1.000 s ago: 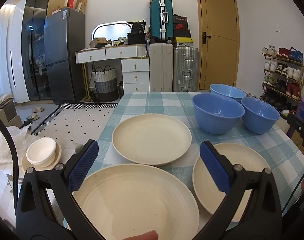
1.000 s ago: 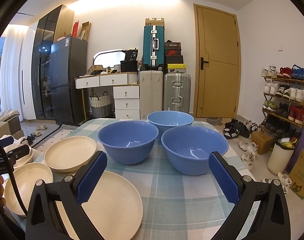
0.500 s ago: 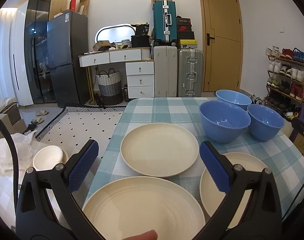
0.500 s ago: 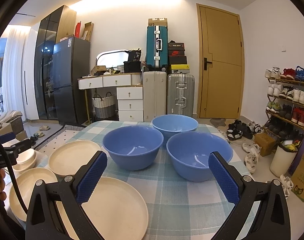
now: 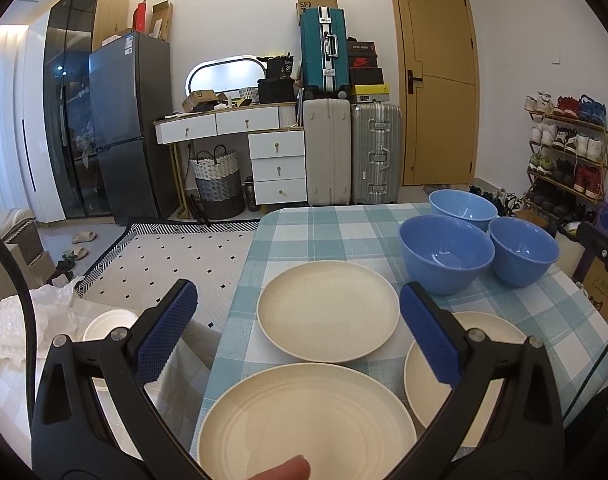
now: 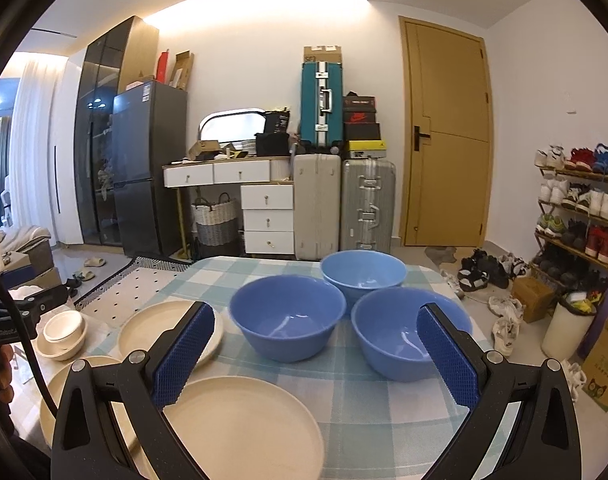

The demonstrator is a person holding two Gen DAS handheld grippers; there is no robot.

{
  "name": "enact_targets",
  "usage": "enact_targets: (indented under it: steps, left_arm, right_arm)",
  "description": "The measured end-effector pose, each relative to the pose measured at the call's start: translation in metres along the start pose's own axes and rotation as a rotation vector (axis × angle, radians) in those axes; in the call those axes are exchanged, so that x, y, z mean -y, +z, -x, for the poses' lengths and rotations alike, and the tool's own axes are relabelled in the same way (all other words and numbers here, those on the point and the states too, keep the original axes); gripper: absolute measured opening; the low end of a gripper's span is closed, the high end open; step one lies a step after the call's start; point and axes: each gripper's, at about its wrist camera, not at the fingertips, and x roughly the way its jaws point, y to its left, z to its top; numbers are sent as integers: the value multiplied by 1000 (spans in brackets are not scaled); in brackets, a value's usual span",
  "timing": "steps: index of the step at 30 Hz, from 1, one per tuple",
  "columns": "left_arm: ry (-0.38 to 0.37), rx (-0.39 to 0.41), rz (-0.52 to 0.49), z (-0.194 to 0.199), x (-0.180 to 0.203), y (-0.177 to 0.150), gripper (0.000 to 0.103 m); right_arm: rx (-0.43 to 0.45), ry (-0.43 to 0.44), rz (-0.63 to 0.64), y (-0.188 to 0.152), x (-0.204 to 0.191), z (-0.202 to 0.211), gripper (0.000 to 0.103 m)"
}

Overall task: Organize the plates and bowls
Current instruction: 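Move both grippers forward over the cream plate nearest the blue bowls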

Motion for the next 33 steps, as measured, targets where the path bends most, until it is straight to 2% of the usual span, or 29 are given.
enact_targets:
  steps: [6, 10, 16, 19, 26, 30, 33]
  left_arm:
    - [-22, -35, 37, 6, -19, 10, 101]
    - [3, -54, 33, 9, -33, 18, 101]
    - [10, -78, 26, 14, -57, 31, 101]
    - [5, -106, 18, 10, -66, 38, 101]
    - [-6, -172, -5, -9, -79, 49, 101]
    - [-34, -214, -8, -32, -84, 49, 101]
    - [-51, -247, 5, -53, -87, 45, 101]
  right_arm:
    - [-50, 44, 39, 14, -29, -7, 103]
    - [-113, 82, 54, 18, -47, -20, 103]
    - [-172, 174, 20, 22, -69, -43, 103]
    - [-192, 184, 18, 23, -79, -52, 103]
    - [-284, 217, 68, 20, -105, -84, 103]
    - [-338, 225, 114, 18, -120, -97, 103]
    - [-389, 247, 102, 14, -125, -110, 103]
